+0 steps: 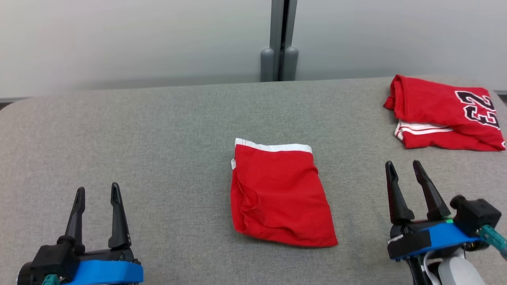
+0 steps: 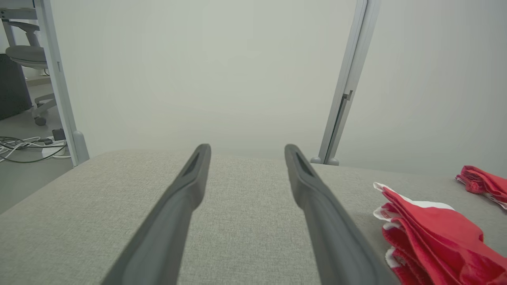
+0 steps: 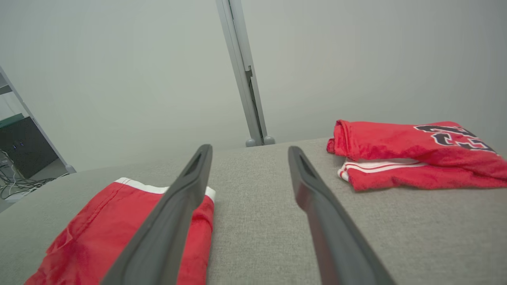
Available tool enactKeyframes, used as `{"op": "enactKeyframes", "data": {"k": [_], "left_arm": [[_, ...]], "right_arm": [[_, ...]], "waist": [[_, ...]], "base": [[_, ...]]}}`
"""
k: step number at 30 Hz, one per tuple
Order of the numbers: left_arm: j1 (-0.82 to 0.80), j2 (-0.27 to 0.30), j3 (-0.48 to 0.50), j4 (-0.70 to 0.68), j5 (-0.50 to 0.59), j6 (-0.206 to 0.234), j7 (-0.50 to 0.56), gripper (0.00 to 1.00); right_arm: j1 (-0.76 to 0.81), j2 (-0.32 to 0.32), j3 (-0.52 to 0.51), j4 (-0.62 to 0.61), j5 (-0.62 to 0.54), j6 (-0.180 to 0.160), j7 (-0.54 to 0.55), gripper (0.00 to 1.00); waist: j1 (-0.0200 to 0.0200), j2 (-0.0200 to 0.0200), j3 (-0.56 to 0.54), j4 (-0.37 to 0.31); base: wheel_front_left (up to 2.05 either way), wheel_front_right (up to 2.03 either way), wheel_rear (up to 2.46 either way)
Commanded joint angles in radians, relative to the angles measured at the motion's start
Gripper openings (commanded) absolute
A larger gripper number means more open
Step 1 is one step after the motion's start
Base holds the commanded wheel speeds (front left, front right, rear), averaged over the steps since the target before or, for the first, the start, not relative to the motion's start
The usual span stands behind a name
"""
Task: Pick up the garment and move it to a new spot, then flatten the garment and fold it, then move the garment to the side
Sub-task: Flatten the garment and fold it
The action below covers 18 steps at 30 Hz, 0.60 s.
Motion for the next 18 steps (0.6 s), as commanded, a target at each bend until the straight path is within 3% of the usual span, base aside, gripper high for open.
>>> {"op": "enactKeyframes", "data": {"k": [1,18], "left_arm": [[0.01,0.0,0.004,0.002,0.006,-0.001,-0.004,1.0],[0.071,0.014,-0.01,0.028,0.045,-0.001,-0.004,1.0]], "right_arm": [[0.026,0.005,-0.009,-0.01,-0.013,0.0,-0.004,1.0],[0.17,0.041,-0.051,-0.082,-0.136,0.0,-0.004,1.0]], "waist": [[0.0,0.0,-0.015,-0.012],[0.0,0.0,-0.106,-0.041]], "base": [[0.0,0.0,0.0],[0.0,0.0,0.0]]}}
